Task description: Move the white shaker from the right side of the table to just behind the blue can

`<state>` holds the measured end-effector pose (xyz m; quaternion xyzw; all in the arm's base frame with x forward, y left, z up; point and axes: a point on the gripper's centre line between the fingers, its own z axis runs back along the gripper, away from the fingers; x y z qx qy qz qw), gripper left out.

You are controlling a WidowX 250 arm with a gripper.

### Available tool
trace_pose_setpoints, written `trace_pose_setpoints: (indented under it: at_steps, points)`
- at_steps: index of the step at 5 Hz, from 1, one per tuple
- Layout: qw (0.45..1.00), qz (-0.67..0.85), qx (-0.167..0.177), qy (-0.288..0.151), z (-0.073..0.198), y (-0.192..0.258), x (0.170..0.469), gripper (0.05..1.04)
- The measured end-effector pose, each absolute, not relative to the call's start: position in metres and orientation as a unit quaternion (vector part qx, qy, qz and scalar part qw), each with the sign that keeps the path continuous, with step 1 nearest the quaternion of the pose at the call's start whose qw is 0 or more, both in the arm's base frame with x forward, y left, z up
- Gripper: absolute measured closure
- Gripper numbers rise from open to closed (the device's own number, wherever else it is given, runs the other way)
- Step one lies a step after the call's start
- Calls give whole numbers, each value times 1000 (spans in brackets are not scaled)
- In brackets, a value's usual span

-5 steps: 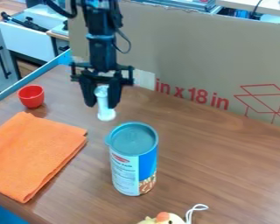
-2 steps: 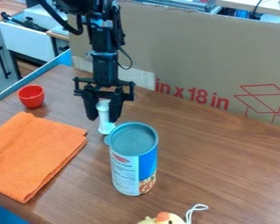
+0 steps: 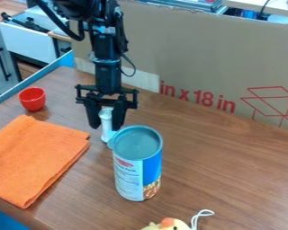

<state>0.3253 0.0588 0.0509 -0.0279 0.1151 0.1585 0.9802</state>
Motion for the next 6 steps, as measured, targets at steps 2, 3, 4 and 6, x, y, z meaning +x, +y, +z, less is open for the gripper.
trace_pose_setpoints:
  at_steps: [2,3,4,6]
  points:
    - [980,163,-32,108,58,56,321,74]
    - [984,163,-23,66,96,50,320,79]
    - [990,135,-14,27,133,29,307,83]
    - [999,43,2,8,157,-26,287,83]
